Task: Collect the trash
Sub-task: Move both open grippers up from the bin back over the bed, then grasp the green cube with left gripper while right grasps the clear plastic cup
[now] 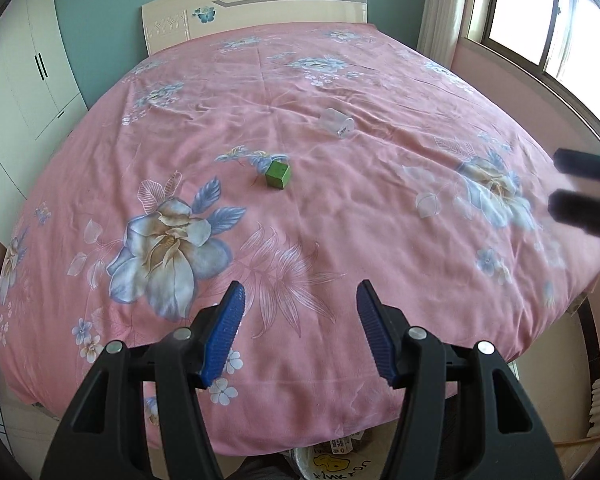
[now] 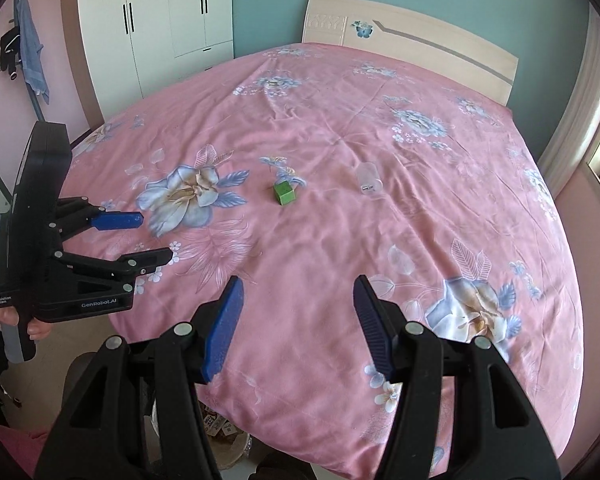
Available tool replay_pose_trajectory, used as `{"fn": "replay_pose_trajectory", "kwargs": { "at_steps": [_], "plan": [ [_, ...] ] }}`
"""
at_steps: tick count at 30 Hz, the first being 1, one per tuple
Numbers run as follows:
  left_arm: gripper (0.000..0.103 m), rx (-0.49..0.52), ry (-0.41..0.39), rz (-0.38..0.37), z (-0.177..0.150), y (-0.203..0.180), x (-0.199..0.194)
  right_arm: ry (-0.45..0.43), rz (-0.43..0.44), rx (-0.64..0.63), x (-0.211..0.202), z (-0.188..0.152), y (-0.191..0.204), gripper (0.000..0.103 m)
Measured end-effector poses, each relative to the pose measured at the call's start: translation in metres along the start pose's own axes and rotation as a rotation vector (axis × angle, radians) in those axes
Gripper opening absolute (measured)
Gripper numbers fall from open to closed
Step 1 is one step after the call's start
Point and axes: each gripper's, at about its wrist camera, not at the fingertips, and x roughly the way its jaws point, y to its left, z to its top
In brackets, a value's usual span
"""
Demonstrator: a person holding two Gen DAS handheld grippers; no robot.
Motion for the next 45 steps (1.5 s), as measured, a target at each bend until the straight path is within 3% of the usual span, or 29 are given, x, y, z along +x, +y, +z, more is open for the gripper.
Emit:
{"fn": "replay_pose_trajectory", "kwargs": {
  "at_steps": [8,20,28,39,45],
  "plan": [
    [0.061,0.023,0.023,-0.012,0.031,0.009,0.05,0.018,0.0,0.015,0.055,0.039,-0.033,0.058],
    [0.061,0.075,0.046,-0.026,0.07,0.024,0.152,0.088,0.007,0.018,0.189,0.079,-0.078,0.058],
    [0.061,0.043,0.062,-0.051,0.095,0.041,0.22,0.144,-0.01,0.004,0.279,0.106,-0.104,0.058],
    [0.061,0.068,0.04,-0.068,0.115,0.037,0.265,0.254,-0.039,0.027,0.393,0.144,-0.135,0.058],
    [0.06,0.088,0.02,-0.077,0.12,0.032,0.273,0.275,-0.025,0.062,0.422,0.151,-0.152,0.058]
  ]
}}
